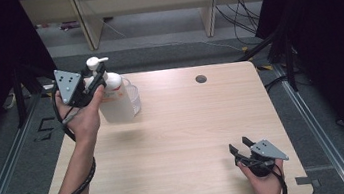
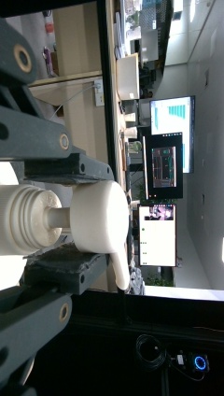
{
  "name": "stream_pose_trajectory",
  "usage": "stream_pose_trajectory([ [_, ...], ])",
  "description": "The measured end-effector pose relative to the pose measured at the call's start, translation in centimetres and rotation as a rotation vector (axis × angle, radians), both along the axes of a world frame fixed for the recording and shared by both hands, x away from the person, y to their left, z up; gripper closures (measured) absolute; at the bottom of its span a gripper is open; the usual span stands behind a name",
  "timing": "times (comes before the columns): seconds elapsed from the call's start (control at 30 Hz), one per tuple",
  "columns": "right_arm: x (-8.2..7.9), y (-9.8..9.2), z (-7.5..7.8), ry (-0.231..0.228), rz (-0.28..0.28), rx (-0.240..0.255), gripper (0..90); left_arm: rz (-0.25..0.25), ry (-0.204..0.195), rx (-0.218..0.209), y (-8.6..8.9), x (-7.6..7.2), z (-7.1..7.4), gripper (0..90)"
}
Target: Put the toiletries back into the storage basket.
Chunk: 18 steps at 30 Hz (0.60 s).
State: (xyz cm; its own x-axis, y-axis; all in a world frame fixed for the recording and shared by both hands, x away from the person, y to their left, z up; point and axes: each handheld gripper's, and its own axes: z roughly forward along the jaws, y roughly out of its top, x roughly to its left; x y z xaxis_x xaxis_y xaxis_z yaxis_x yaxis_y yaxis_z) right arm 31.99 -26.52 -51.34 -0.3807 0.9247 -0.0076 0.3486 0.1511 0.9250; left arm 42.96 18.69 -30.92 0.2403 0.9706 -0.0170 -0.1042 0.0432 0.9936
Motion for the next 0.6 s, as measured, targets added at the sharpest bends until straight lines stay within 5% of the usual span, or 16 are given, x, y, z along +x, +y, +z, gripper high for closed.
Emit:
stream_pose_trajectory([
  [0.07,-0.01,0.18,-0.07,0.008,0.001,0.032,42.4,0.003,-0.001,0.001,0.01,0.08,0.01,59.0],
  [0.6,0.03,0.01,-0.02,0.001,0.004,0.006,42.3,0.011,-0.017,0.0,0.03,0.69,0.38,59.1],
])
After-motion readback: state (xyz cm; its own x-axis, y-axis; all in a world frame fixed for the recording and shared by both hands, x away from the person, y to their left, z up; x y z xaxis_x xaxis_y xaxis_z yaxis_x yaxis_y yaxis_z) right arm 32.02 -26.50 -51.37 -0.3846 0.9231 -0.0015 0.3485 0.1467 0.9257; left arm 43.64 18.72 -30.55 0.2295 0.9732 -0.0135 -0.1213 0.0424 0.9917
